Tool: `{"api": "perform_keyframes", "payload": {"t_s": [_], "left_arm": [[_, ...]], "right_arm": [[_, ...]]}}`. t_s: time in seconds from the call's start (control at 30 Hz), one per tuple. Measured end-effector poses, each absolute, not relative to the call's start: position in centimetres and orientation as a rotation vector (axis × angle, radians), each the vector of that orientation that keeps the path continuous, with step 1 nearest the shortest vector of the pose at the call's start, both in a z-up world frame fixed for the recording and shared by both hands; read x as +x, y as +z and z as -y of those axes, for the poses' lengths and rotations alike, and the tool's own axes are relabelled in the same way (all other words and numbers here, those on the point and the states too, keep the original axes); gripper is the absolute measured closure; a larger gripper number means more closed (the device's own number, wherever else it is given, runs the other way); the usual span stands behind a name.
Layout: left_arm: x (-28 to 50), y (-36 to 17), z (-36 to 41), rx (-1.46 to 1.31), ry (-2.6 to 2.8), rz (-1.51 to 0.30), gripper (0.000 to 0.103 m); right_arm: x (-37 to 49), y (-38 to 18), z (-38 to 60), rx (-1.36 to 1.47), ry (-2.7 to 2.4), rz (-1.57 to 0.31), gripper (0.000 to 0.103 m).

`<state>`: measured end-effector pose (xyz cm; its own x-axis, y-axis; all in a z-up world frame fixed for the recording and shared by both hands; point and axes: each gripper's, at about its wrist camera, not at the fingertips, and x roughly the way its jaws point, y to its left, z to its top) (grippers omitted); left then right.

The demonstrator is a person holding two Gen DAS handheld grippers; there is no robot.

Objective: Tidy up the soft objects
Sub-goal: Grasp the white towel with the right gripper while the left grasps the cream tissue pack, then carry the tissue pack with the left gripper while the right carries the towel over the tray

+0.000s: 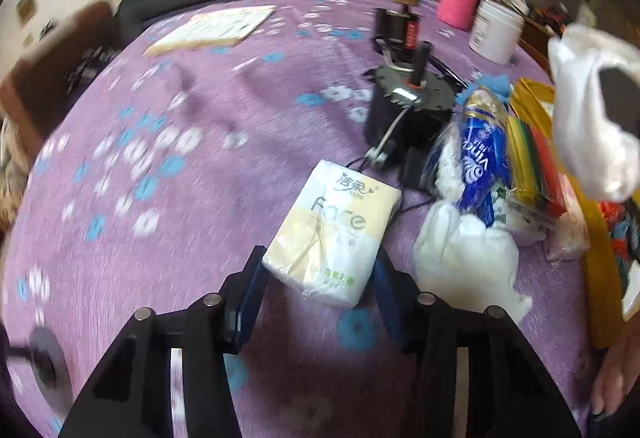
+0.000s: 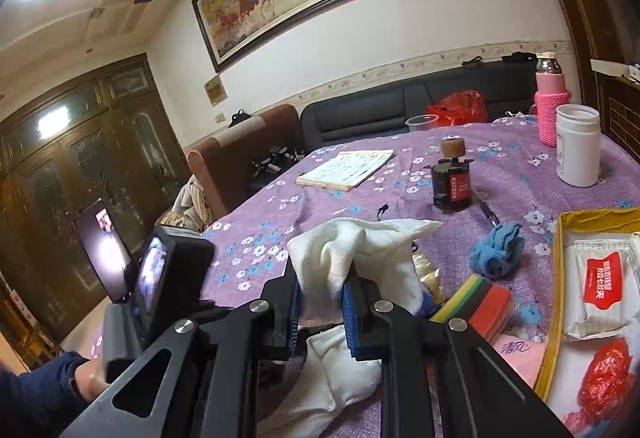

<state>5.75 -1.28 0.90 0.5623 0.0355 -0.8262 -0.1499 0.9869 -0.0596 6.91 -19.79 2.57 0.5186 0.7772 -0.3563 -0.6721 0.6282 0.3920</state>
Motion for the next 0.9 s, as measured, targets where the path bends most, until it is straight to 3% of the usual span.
{"api": "perform_keyframes", "payload": {"t_s": [0.3, 0.67, 0.73, 0.77, 0.9], "left_arm": [[-2.3, 2.3, -0.6, -0.207, 0.212, -0.937, 0.052], [-0.2, 0.5, -1.4, -0.174, 0.225, -0.977, 0.045], [0.0, 0.4, -1.4, -0.175, 0.226, -0.975, 0.050], [-0.1, 0.5, -1.5, -0.184, 0.224, -0.967, 0.059], [-0.7, 1.1, -1.4, -0.229, 0.237, -0.916, 0.059]], "right_arm": [[5.0, 0.7, 15.0, 0.046, 1.041, -0.651, 0.083], [4.6, -0.4, 13.6, -0.003, 1.060, -0.687, 0.083], [4.6, -0.4, 13.6, -0.001, 1.058, -0.687, 0.083], [4.6, -0.4, 13.5, 0.002, 1.059, -0.686, 0.083], [4.5, -0.1, 13.9, 0.013, 1.048, -0.673, 0.083]]}}
